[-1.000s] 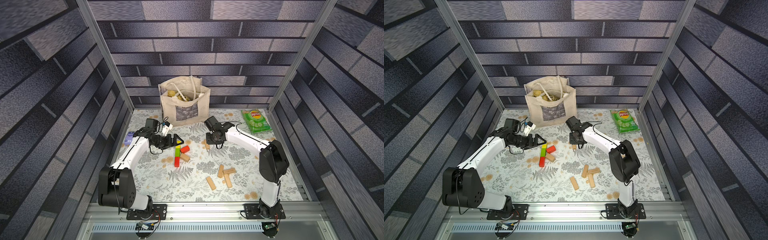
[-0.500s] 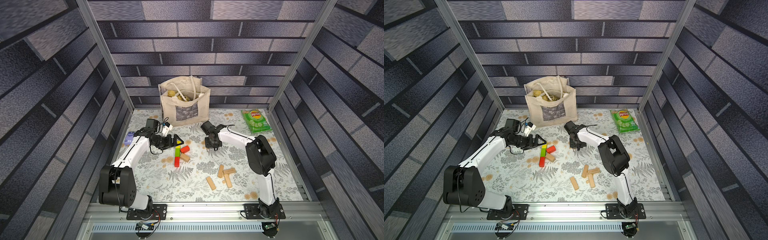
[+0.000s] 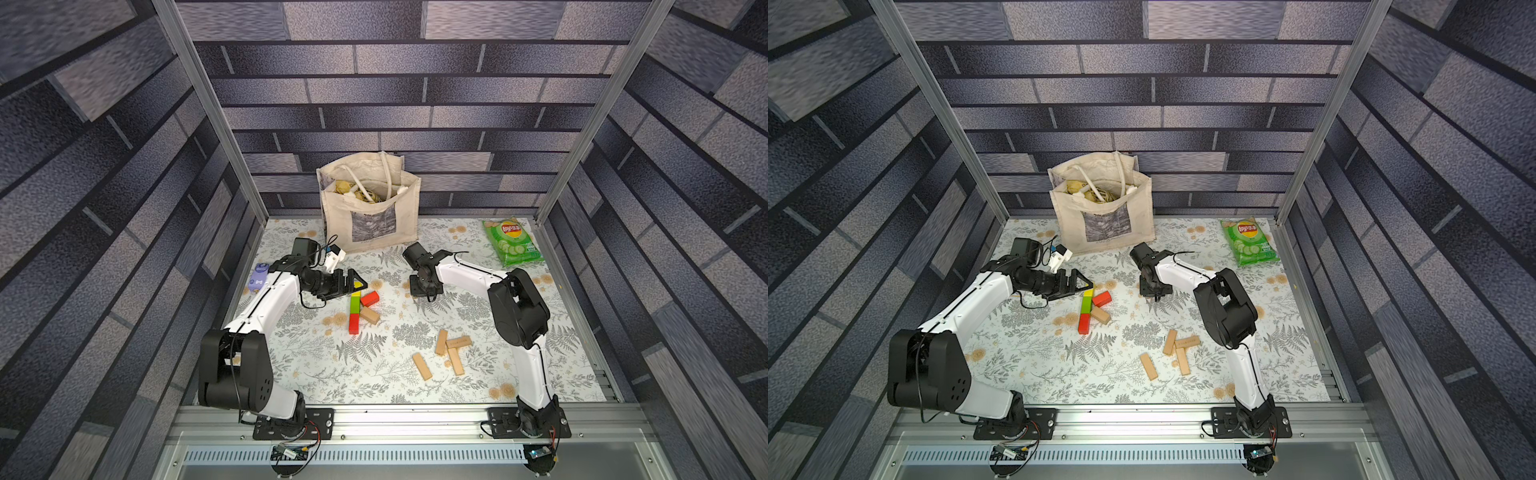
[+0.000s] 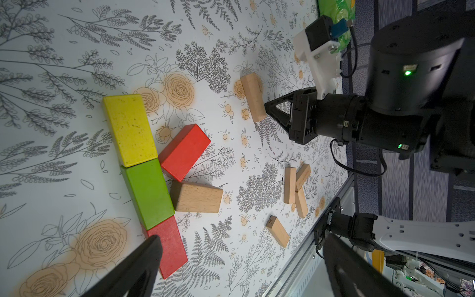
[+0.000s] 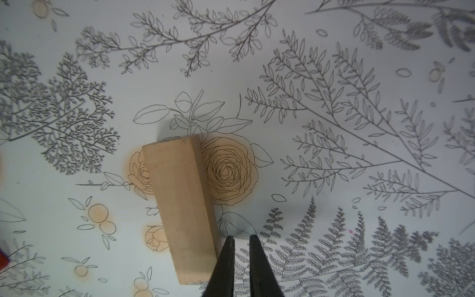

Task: Assemble the letter k with building blocks
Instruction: Place the building block at the center of the board.

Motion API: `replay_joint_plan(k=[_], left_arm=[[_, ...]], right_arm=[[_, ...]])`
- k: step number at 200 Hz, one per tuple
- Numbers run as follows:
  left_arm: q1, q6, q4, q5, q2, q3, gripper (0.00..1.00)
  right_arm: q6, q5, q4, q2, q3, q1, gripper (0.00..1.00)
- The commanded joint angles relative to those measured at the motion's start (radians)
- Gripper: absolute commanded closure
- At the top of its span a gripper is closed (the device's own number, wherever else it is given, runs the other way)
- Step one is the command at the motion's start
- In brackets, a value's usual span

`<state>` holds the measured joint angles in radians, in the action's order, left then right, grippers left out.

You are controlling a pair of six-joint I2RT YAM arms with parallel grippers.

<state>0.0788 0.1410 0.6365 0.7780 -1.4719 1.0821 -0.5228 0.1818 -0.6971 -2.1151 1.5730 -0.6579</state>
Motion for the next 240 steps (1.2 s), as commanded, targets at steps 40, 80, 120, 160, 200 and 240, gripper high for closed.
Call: replay_joint_plan(k=[40, 80, 120, 160, 200, 240], left_arm=[[0.007, -0.015, 0.019, 0.003, -0.002, 0.024, 0.00], [0.008, -0.015, 0.020, 0.004, -0.002, 0.024, 0.00], [0.010, -0.016, 0.022, 0.005, -0.004, 0.026, 0.00], [0.012, -0.017, 0.022, 0.000, -0.002, 0.024, 0.00], [0.013, -0.018, 0.024, 0.000, -0.005, 0.026, 0.00], [0.014, -0.018, 0.025, 0.001, -0.005, 0.025, 0.00]], right_arm=[[-0.012, -0.051, 0.039, -0.006, -0.040, 0.007, 0.83], [-0.016, -0.048, 0.033, -0.010, -0.041, 0.007, 0.83], [-0.017, -0.058, 0.039, -0.009, -0.044, 0.007, 0.83], [-0.023, -0.068, 0.039, -0.013, -0.048, 0.008, 0.83], [-0.026, -0.049, 0.028, -0.011, -0.051, 0.008, 0.77], [-0.025, -0.005, 0.006, -0.004, -0.050, 0.008, 0.73]])
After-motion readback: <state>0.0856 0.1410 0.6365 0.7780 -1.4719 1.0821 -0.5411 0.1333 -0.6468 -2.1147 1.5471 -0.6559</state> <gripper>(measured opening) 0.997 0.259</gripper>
